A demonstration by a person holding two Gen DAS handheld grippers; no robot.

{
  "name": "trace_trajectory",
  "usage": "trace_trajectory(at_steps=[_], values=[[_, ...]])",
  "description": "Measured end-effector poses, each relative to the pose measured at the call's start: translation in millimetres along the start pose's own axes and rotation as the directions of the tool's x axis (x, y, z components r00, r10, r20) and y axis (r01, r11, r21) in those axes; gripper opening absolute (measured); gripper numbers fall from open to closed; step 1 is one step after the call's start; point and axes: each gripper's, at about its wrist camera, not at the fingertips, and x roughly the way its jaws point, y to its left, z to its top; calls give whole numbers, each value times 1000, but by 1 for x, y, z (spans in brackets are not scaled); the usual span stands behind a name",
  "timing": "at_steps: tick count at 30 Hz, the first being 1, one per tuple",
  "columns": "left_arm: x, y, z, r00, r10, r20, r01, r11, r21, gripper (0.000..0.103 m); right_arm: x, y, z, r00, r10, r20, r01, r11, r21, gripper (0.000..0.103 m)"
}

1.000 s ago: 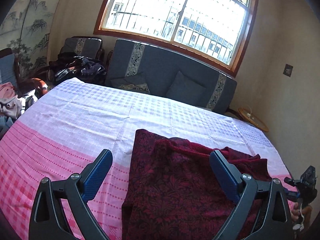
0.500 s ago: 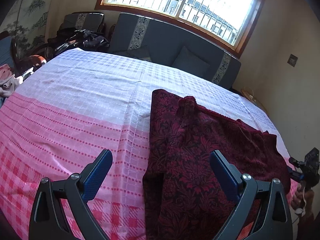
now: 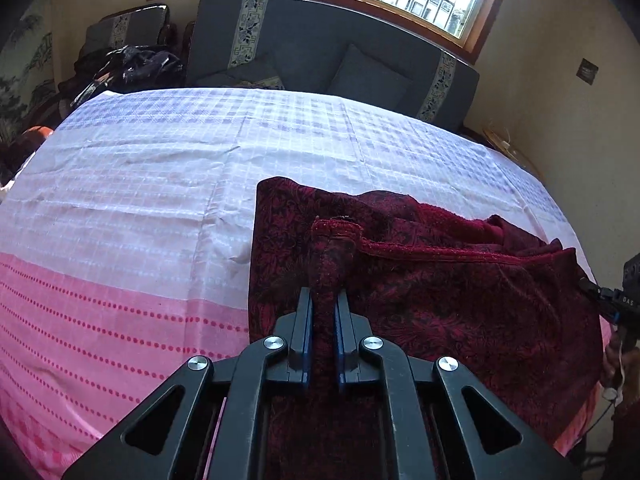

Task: Fold small clothes
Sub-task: 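Lift the hem and fold it toward the collar with both grippers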

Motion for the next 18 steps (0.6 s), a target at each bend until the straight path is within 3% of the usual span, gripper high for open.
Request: trace_trajectory(at_steps=[5,9,12,15,17,18], values=[[-26,1,7,994,32,106,-29,999,-30,9,-12,9,0,997,22,78,-21,1000,-15,8],[-3,8,-2,993,100,56,-97,994,-59,9,-2,-2,-2,997,-3,80,3,1000,5,8],[9,0,-16,987,152,50,-152,988,-6,9,13,-5,-11,993,-110,32,111,993,-44,8],[12,-11,-21,979,188,81,-193,979,60,12,10,-3,-12,993,-108,51,111,992,-61,10],[10,-13,-20,978,190,82,-196,978,71,18,3,1,-11,992,-104,72,109,992,-65,12],[7,-13,-20,977,194,91,-200,977,69,27,-2,4,-11,990,-113,79,118,991,-63,13]])
